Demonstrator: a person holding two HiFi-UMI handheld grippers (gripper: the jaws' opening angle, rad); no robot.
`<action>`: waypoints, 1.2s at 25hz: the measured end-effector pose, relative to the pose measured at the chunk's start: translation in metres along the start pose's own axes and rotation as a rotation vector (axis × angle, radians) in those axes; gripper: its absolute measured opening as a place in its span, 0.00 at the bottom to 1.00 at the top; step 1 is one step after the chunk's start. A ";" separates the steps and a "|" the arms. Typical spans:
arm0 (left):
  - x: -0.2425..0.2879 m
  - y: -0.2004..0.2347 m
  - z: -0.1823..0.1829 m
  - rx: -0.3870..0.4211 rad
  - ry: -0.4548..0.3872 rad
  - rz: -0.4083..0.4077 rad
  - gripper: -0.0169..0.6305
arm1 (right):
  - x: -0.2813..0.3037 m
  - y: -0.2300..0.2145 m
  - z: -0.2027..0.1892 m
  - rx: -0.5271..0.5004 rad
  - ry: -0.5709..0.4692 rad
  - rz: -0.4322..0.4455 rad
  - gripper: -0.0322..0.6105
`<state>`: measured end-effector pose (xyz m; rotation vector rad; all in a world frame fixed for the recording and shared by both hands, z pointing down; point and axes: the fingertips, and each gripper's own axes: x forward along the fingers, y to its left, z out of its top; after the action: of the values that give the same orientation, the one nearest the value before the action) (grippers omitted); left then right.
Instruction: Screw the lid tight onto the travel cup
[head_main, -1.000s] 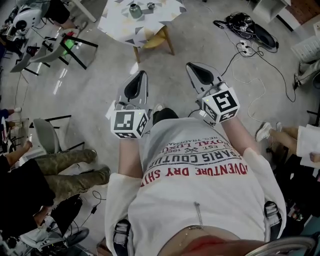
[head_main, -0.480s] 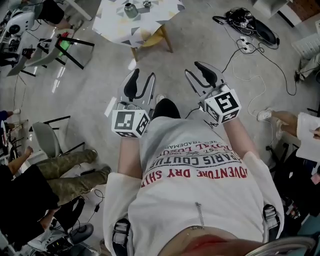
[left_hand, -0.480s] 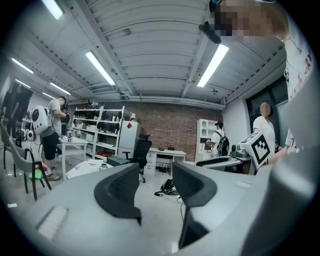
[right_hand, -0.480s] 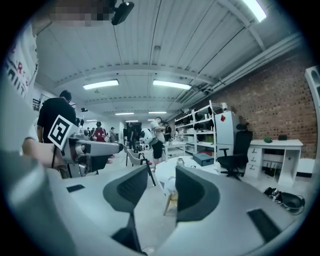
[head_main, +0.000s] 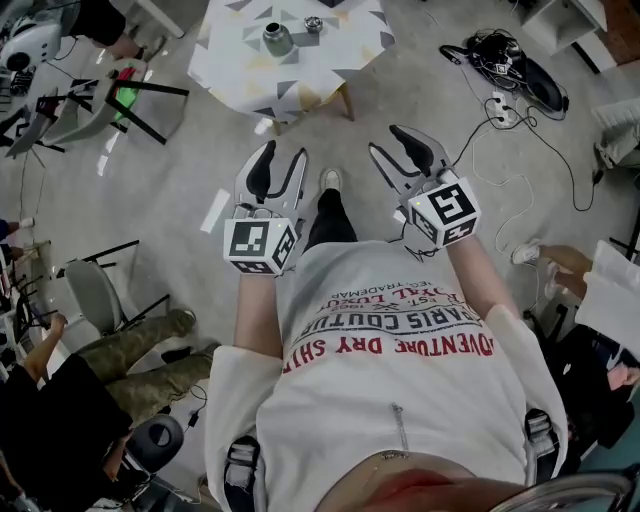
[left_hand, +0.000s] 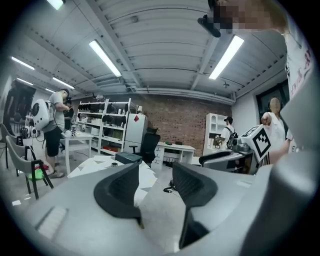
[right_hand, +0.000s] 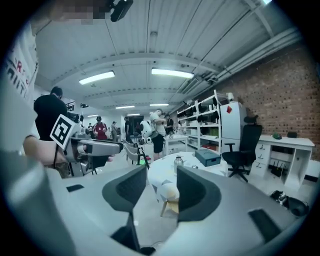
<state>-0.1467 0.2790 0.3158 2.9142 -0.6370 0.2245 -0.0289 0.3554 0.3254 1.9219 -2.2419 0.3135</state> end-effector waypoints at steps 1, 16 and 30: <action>0.014 0.014 0.002 -0.005 0.008 -0.001 0.34 | 0.017 -0.009 0.004 -0.003 0.015 0.004 0.29; 0.205 0.177 0.003 0.034 0.153 -0.032 0.45 | 0.246 -0.141 0.033 -0.019 0.271 0.045 0.30; 0.301 0.230 -0.083 -0.083 0.277 0.187 0.62 | 0.369 -0.211 -0.044 -0.233 0.594 0.365 0.39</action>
<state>0.0163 -0.0338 0.4768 2.6746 -0.8461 0.5959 0.1230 -0.0151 0.4757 1.1046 -2.0799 0.5561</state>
